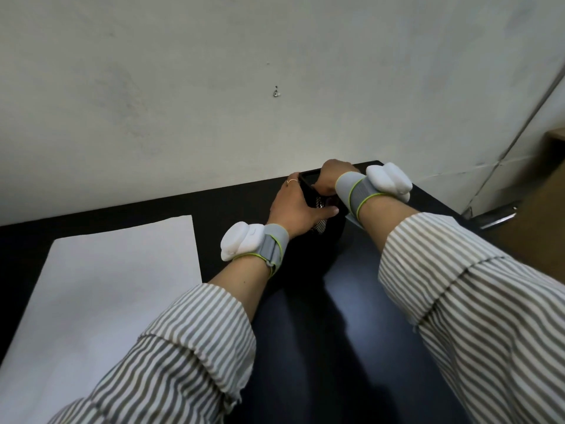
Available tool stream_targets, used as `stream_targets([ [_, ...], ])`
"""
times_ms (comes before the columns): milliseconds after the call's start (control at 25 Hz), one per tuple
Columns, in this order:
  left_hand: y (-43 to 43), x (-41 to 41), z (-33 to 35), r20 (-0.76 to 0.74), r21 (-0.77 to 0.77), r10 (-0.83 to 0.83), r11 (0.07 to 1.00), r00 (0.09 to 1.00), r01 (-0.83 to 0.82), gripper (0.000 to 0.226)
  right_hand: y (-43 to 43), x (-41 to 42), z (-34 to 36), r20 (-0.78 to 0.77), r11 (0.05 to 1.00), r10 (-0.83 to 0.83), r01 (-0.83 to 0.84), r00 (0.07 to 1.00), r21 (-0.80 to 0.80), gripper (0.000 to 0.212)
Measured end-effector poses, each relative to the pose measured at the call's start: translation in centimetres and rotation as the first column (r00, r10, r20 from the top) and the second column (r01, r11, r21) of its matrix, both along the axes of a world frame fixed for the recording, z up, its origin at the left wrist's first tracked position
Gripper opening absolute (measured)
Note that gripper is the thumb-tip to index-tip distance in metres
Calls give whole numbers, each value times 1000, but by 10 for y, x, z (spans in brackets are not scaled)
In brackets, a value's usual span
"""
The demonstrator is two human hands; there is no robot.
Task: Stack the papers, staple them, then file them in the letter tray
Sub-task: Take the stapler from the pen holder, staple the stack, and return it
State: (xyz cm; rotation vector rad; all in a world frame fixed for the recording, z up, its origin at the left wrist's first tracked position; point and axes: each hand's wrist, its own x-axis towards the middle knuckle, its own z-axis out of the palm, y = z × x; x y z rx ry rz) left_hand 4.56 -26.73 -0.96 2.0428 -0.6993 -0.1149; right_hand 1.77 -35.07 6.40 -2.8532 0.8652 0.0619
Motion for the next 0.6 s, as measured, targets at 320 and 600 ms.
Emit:
stream_targets([
  [320, 1, -3, 2, 10, 1, 14, 1000, 1000, -14, 81, 0, -5, -2, 57, 999, -35, 35, 998, -3, 33],
  [600, 3, -5, 5, 20, 23, 11, 1000, 1000, -12, 79, 0, -3, -3, 65, 999, -36, 34, 997, 36, 33],
])
